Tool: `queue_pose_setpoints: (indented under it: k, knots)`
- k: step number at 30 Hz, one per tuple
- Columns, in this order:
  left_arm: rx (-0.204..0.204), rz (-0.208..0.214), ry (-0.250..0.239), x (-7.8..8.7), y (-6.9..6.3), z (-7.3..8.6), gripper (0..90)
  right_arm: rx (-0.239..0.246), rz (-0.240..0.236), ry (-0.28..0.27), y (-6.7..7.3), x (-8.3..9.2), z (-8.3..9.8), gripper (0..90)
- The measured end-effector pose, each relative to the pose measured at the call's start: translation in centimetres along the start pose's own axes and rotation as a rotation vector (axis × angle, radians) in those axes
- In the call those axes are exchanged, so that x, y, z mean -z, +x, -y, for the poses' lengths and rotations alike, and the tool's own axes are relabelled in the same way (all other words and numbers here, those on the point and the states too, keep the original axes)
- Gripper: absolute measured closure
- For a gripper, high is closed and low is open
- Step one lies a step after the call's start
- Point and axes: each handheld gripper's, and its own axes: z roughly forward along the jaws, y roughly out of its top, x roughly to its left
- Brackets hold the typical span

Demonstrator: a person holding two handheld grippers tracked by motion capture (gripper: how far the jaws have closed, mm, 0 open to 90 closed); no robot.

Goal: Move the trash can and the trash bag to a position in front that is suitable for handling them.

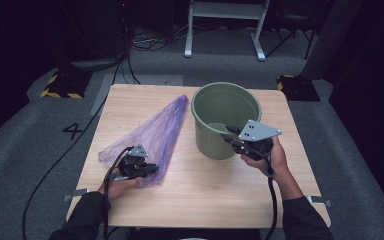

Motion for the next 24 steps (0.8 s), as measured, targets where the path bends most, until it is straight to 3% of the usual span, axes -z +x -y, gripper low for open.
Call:
queue_pose_setpoints:
  k: [6,9,14,15,16,17,19,24]
  knots:
    - [-0.051,0.011,0.023,0.3,-1.2,0.3,81.3,-0.019,0.052,-0.008,-0.3,-1.0,0.0,67.7]
    - [-0.027,0.002,0.020,0.6,-1.5,0.6,77.1,-0.026,0.065,-0.012,-0.3,-1.3,0.0,67.7]
    - [-0.041,-0.030,0.029,1.3,-2.0,1.0,71.5,-0.033,0.075,-0.014,-0.4,-1.7,-0.1,67.8]
    - [-0.038,-0.040,0.027,1.5,-2.0,1.1,68.5,-0.034,0.078,-0.014,-0.4,-1.7,-0.1,67.8]
    - [-0.030,-0.041,0.017,1.6,-2.1,1.1,58.9,-0.037,0.080,-0.015,-0.4,-1.8,-0.1,66.8]
    - [-0.024,-0.043,0.002,1.9,-2.1,1.2,58.9,-0.037,0.080,-0.015,-0.4,-1.8,-0.1,66.8]
    - [-0.009,-0.062,-0.025,2.5,-2.3,1.0,49.9,-0.040,0.083,-0.001,-0.4,-2.0,0.0,57.9]
    - [0.019,-0.096,-0.099,3.9,-2.8,0.5,29.4,-0.070,0.063,-0.051,-0.3,-1.4,0.1,43.1]
